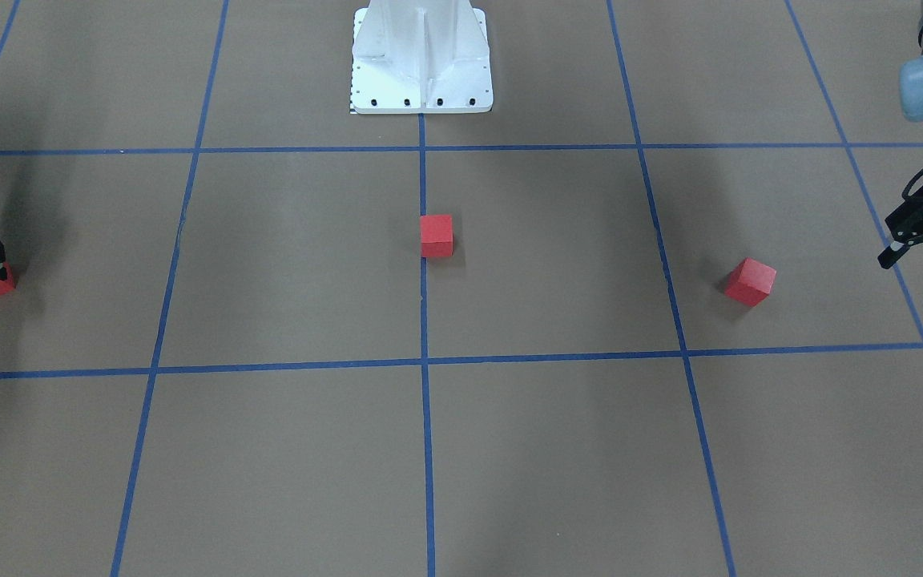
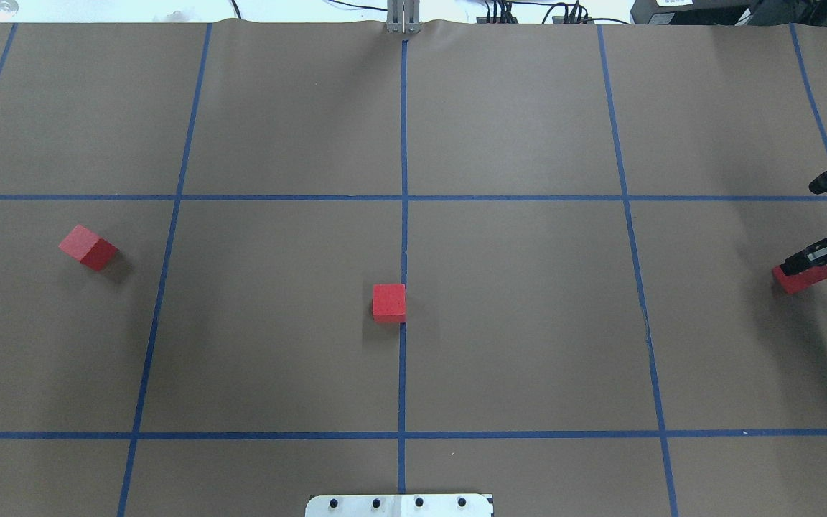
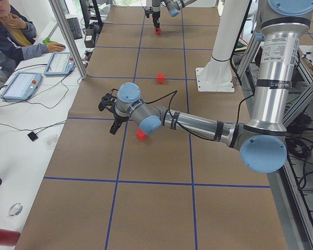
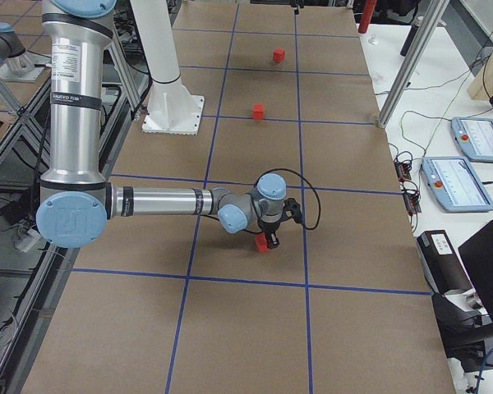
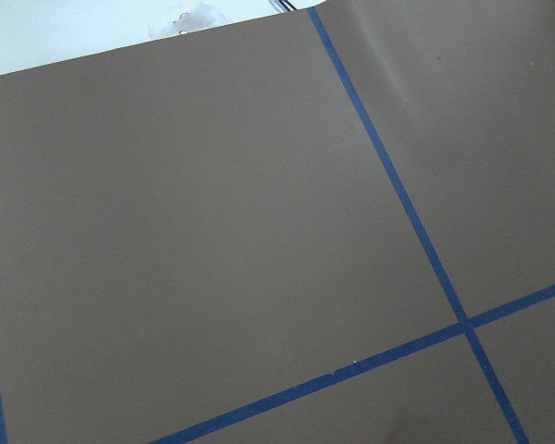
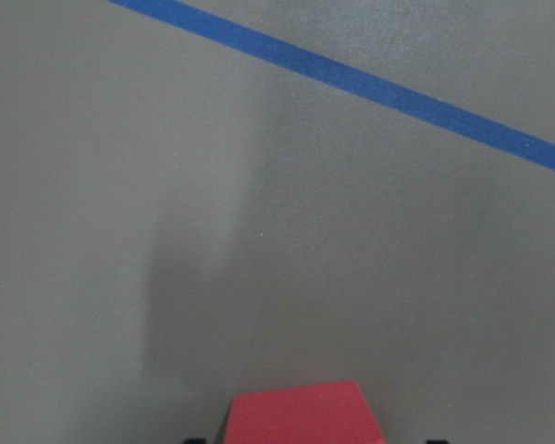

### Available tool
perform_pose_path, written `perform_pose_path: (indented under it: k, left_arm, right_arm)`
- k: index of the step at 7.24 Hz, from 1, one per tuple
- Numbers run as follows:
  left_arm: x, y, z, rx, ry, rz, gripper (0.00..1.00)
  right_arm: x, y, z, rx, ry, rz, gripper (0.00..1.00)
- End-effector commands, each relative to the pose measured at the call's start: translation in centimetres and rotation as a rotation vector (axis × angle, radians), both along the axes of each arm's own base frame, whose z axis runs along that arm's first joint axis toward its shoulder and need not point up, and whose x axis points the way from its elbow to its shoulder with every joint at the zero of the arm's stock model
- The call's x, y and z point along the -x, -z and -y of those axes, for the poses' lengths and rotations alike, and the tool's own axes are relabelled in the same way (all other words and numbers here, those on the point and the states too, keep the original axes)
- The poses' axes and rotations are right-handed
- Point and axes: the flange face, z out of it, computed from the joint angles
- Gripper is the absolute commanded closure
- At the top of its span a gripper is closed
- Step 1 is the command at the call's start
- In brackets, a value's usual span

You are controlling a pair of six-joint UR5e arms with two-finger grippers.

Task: Form red blocks into L shape at center
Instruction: 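Lower the right gripper and grasp the far-side red cube, then carry the red cube to the center and place it beyond the first cube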

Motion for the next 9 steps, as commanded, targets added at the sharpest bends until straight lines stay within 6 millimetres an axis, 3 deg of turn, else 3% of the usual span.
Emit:
perform_pose_path:
  k: [1, 3, 4, 5, 7, 8, 9]
  left_arm:
    - [0.0, 0.0, 0.0, -0.001, 0.001, 0.001, 0.00]
    - [0.0, 0.0, 0.0, 0.002, 0.000, 0.000, 0.00]
    - [0.0, 0.0, 0.0, 0.002, 0.000, 0.000, 0.00]
    - [0.0, 0.0, 0.0, 0.001, 0.000, -0.001, 0.00]
    - [-0.3, -0.5, 0.1, 0.010, -0.004, 0.002, 0.00]
    - [-0.2, -0.7, 0.0, 0.013, -0.003, 0.002, 0.00]
    - [-0.3, -0.7, 0.0, 0.013, -0.005, 0.001, 0.00]
  right_arm:
    - [0.7, 4.1, 1.1, -0.065, 0.001, 0.038, 1.00]
    - [3.4, 12.4, 5.8, -0.141, -0.003, 0.089, 1.00]
    - [5.3, 19.1, 9.3, -0.088, -0.061, 0.100, 1.00]
    - [8.8, 24.4, 10.3, -0.029, -0.092, 0.116, 1.00]
    - [15.7, 31.4, 10.1, 0.067, -0.130, 0.148, 1.00]
    - [19.2, 35.1, 9.3, 0.082, -0.168, 0.157, 1.00]
    - [23.7, 37.9, 7.3, 0.105, -0.224, 0.162, 1.00]
